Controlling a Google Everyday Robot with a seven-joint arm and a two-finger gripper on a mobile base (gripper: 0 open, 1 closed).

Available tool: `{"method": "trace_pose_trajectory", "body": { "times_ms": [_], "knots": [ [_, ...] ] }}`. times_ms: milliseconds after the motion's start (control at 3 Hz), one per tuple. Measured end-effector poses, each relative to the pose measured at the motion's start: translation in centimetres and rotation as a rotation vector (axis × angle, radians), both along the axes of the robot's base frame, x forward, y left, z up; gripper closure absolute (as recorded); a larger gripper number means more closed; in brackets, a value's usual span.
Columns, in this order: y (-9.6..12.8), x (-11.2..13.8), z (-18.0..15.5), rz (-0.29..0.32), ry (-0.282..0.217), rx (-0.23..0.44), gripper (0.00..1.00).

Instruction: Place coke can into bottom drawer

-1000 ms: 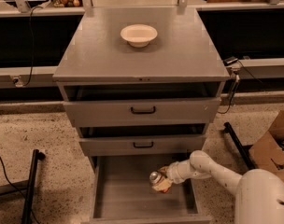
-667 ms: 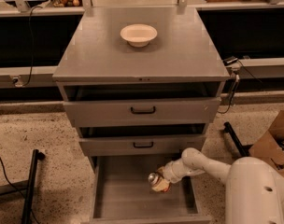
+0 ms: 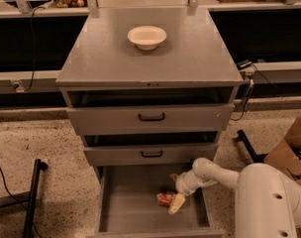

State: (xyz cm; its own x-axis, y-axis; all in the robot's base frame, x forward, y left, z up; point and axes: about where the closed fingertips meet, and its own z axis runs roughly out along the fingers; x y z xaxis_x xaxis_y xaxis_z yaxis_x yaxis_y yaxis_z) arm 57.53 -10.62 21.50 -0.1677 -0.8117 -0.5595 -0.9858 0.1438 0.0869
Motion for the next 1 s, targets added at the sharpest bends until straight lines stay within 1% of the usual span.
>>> {"method": "trace_pose_trajectory", "body": {
  "times_ms": [333, 667, 1000],
  "knots": [
    [0.0, 0.0, 0.0, 0.0, 0.0, 0.0, 0.0],
    [0.4, -0.5, -0.4, 0.094, 0.006, 0.024, 0.0],
    [0.3, -1.1, -0.3, 0.129, 0.009, 0.028, 0.0]
  ]
}}
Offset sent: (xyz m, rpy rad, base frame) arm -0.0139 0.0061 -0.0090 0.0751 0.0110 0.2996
